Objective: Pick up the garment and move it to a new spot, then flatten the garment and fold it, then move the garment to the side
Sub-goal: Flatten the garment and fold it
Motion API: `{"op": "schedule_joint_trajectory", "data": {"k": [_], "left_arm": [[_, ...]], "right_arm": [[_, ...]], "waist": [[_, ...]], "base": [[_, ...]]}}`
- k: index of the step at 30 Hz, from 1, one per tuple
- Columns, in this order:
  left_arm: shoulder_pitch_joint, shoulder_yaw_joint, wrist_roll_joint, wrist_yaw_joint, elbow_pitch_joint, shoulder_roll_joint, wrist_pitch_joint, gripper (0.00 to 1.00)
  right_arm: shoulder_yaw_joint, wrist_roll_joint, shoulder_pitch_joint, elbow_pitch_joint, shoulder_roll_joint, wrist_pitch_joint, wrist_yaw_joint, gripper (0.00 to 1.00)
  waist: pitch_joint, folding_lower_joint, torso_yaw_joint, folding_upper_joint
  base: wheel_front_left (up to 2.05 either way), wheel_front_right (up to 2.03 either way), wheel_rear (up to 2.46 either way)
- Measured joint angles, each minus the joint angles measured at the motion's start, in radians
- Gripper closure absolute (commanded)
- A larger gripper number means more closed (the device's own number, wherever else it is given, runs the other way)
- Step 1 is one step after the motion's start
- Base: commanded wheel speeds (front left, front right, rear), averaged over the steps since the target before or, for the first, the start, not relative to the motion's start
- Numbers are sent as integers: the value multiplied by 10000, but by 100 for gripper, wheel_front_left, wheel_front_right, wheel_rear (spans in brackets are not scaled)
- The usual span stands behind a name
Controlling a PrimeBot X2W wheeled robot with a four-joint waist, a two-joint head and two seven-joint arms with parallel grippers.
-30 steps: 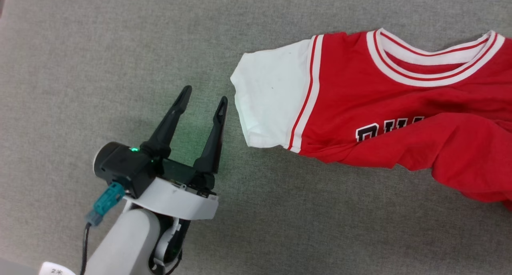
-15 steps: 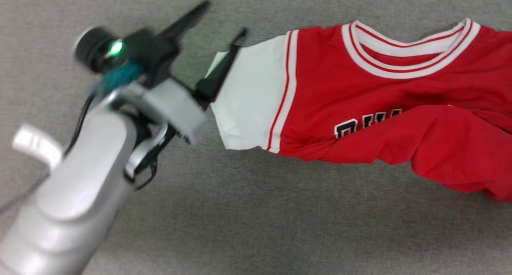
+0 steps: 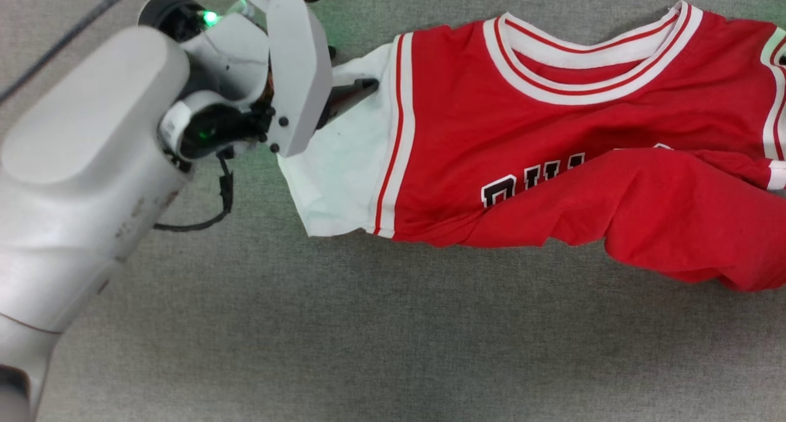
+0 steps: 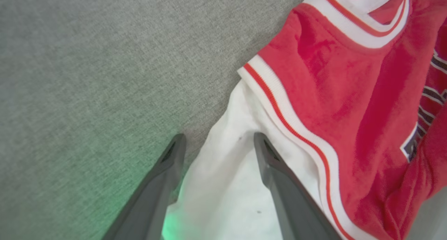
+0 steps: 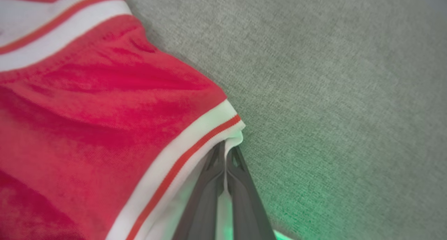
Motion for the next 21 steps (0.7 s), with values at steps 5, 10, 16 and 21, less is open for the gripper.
{"op": "schedule_joint_trajectory", "data": {"k": [5, 10, 16, 21], "left_arm": [[-402, -443, -1131, 0, 127, 75, 604, 0], [-580, -978, -1530, 0, 75, 205, 585, 100], [-482, -1166, -1927, -2, 142, 280, -562, 100], [-876, -1179, -1432, -2, 612, 364, -2560, 100]], "right_arm": [[144, 142, -179, 59, 79, -121, 2, 100], [288, 128, -267, 167, 171, -594, 10, 100], [410, 203, -278, 209, 240, -1478, -17, 100], [489, 207, -720, 418, 272, -2483, -17, 100]], "waist": [[94, 0, -91, 0], [77, 0, -147, 0], [-81, 0, -192, 0], [-263, 0, -196, 0]], "base": [[0, 0, 0], [0, 0, 0], [0, 0, 0], [0, 0, 0]]}}
